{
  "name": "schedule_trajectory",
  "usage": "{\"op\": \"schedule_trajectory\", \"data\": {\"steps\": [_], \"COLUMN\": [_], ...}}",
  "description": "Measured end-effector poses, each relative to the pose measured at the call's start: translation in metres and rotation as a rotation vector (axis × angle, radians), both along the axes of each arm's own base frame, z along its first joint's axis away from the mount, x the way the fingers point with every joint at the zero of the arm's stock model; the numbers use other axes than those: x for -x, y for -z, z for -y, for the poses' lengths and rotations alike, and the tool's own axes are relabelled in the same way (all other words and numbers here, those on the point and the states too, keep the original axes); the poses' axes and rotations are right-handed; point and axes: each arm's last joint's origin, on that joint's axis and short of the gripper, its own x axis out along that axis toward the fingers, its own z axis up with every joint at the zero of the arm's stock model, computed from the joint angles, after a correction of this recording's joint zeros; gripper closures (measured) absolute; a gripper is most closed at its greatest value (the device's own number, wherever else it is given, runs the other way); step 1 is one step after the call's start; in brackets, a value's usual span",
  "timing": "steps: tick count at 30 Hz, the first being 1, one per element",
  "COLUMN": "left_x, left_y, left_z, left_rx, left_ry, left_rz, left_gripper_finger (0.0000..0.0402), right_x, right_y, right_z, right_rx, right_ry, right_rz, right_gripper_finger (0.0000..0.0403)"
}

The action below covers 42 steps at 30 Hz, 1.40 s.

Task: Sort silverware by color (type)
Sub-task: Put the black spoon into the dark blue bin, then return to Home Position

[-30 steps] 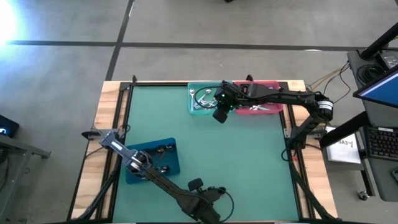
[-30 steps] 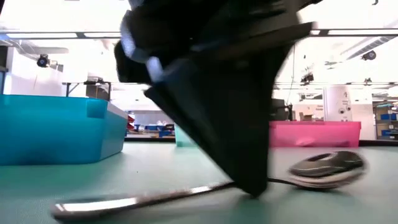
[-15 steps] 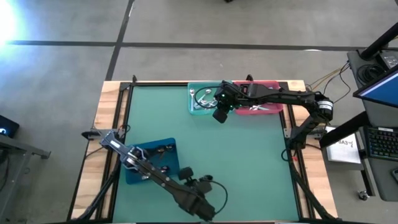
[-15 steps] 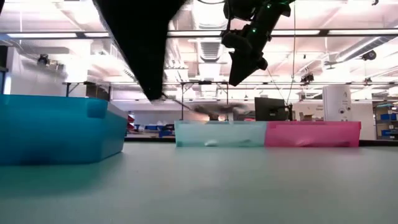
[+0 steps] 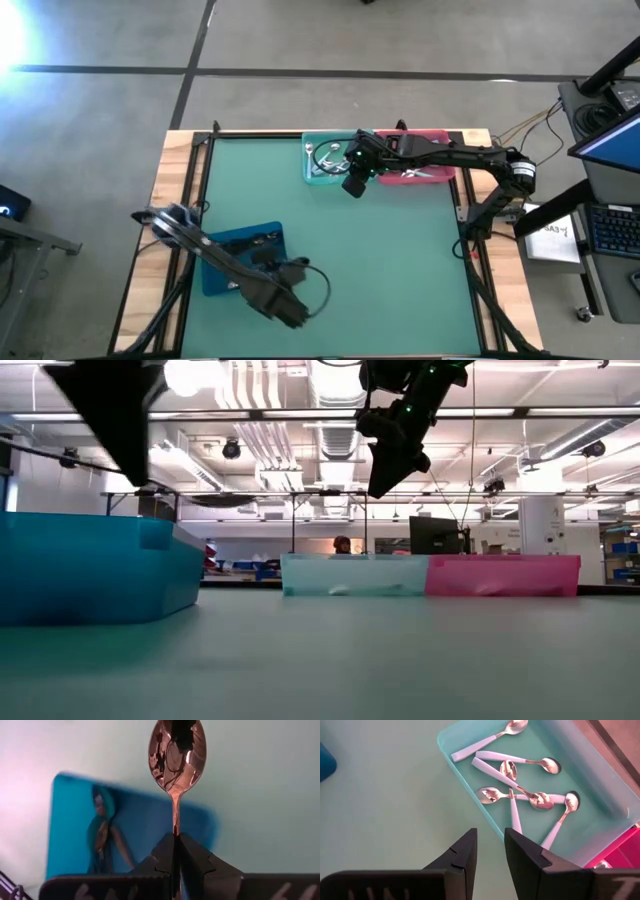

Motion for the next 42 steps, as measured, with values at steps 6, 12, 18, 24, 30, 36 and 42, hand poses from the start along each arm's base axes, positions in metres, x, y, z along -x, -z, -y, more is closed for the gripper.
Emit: {"op": "schedule_trajectory", "data": {"steps": [6,12,18,24,30,36,42], "left_x": [0.052,0.091,0.11,0.114,0.11,0.105,0.11], "left_y": [0.004,0.003,0.007,0.01,0.006,0.005,0.005], "left_z": [-0.034,-0.06,-0.072,-0.075,-0.076,-0.073,-0.077], "left_rx": [0.046,0.113,0.144,0.157,0.073,0.065,0.02], "left_ry": [-0.003,-0.026,-0.125,-0.223,-0.086,0.001,0.11], "left_rz": [0.06,0.126,0.183,0.217,0.243,0.282,0.265], "left_gripper_finger": [0.0401,0.0396,0.039,0.0353,0.0319,0.0318,0.0318], "right_x": [0.0,0.0,0.0,0.0,0.0,0.0,0.0], "right_y": [0.0,0.0,0.0,0.0,0.0,0.0,0.0], "right_z": [0.0,0.0,0.0,0.0,0.0,0.0,0.0], "right_rx": [0.001,0.0,0.0,0.0,0.0,0.0,0.0], "right_ry": [0.0,-0.001,0.0,0.0,0.0,0.0,0.0], "right_rz": [0.0,0.0,0.0,0.0,0.0,0.0,0.0], "right_gripper_finger": [0.0314,0.0314,0.0314,0.0314,0.0314,0.0314,0.0314]}}
